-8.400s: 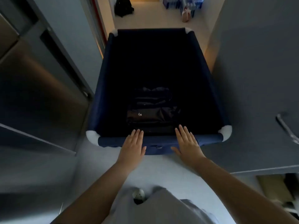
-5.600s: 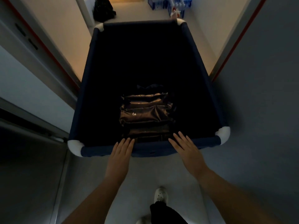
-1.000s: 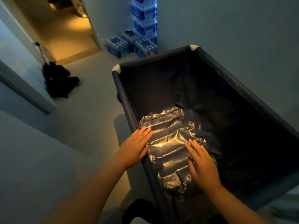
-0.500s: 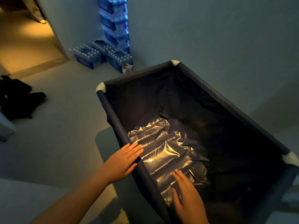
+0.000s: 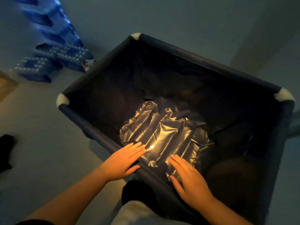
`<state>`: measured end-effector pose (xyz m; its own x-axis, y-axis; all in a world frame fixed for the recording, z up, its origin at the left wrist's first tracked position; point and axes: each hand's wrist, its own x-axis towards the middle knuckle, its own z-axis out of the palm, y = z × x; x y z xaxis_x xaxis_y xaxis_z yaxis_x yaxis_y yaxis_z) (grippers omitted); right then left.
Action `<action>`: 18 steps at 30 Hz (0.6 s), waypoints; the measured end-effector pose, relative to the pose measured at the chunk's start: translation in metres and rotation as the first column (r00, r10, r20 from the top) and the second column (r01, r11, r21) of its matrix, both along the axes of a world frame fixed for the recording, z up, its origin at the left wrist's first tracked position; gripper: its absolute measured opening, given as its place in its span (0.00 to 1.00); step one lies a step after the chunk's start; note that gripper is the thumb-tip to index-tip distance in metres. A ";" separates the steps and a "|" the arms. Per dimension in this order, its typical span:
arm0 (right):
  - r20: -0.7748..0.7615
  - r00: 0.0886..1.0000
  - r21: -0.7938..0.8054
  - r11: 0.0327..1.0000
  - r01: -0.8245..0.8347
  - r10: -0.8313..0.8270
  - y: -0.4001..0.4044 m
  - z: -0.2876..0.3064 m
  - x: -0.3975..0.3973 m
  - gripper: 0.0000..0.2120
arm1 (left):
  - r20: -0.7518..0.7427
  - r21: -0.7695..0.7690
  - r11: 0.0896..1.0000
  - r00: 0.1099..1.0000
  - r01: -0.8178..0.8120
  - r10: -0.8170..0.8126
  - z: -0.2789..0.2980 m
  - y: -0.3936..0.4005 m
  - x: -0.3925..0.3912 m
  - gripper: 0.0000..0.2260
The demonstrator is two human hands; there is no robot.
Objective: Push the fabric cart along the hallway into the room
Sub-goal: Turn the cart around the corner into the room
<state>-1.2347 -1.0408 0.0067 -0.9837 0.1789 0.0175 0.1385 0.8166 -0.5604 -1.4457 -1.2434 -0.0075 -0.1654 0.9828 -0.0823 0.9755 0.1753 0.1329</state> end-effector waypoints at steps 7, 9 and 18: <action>0.044 0.950 0.016 0.951 0.308 -0.308 -0.089 -0.014 -0.038 0.26 | 0.084 -0.017 0.968 0.965 0.252 -0.250 -0.007 -0.037 -0.093 0.26; 0.073 0.928 0.004 0.930 0.367 -0.366 -0.113 -0.019 -0.041 0.26 | 0.085 0.009 0.957 0.954 0.289 -0.289 -0.007 -0.044 -0.107 0.26; 0.020 0.928 0.038 0.928 0.371 -0.372 -0.137 -0.033 -0.044 0.30 | 0.060 0.082 0.956 0.956 0.282 -0.287 -0.008 -0.054 -0.123 0.24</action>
